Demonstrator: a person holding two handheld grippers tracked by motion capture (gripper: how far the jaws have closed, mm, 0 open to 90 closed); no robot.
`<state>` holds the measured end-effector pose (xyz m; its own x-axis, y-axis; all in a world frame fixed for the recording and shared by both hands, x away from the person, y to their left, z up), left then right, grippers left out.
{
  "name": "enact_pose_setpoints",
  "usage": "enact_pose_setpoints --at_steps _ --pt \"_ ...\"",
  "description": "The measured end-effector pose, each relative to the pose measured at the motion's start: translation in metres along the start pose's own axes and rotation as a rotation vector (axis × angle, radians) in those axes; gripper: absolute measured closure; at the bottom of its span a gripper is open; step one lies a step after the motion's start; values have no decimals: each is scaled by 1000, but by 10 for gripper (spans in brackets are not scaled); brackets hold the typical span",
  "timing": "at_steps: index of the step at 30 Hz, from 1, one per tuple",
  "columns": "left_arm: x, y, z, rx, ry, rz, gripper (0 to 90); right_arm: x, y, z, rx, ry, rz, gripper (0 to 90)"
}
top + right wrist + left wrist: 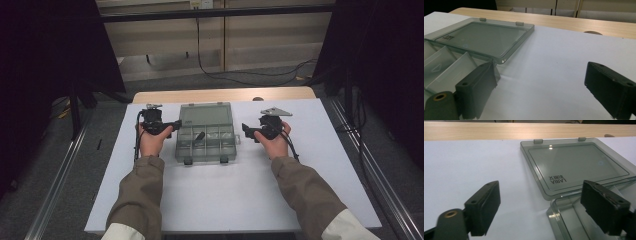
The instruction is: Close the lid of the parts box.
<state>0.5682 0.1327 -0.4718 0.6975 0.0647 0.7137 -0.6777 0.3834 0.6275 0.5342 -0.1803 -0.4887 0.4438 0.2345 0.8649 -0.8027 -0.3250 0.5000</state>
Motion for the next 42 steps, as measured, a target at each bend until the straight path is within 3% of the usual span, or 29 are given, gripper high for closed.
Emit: enact_pose_setpoints --at_steps 4,7,10,14,20,23,25,30,35,42 --pt "5 0 -4 20 4 32 262 0 -8 6 -13 -20 -25 139" --pt "7 -3 -7 29 -16 36 320 4 -11 8 -18 -35 -16 177" --pt "8 -6 -8 35 -22 38 329 6 -16 9 -27 -35 -30 212" --pt "8 -9 -8 47 -27 28 378 3 -25 4 -13 -101 -57 277" --pt "10 -14 -12 56 -12 24 453 5 -36 0 -34 -66 -78 375" --pt "10 -18 -13 53 5 21 522 3 -41 -2 -37 -92 -104 446" --pt "9 -21 -14 56 14 14 564 1 -46 -4 -20 -111 -122 509" --pt "6 -30 -16 63 18 -4 696 4 -53 -5 -14 -103 -149 668" --pt "4 -38 -17 68 -3 -26 806 4 -61 -5 14 -140 -172 826" --pt "1 -52 -19 51 28 -63 880 9 -73 -10 52 -124 -184 890"
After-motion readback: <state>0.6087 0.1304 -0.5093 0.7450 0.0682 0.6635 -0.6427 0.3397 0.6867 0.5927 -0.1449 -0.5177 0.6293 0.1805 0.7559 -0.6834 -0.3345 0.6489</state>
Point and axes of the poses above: each handheld gripper's, and its own axes: y roughly backward along the jaws, x roughly out of its top, z roughly to its right, the point moved 9 cm from there along -y, roughly forward along the jaws, and after that the axes turned 11 degrees about y, right-handed, at the moved point
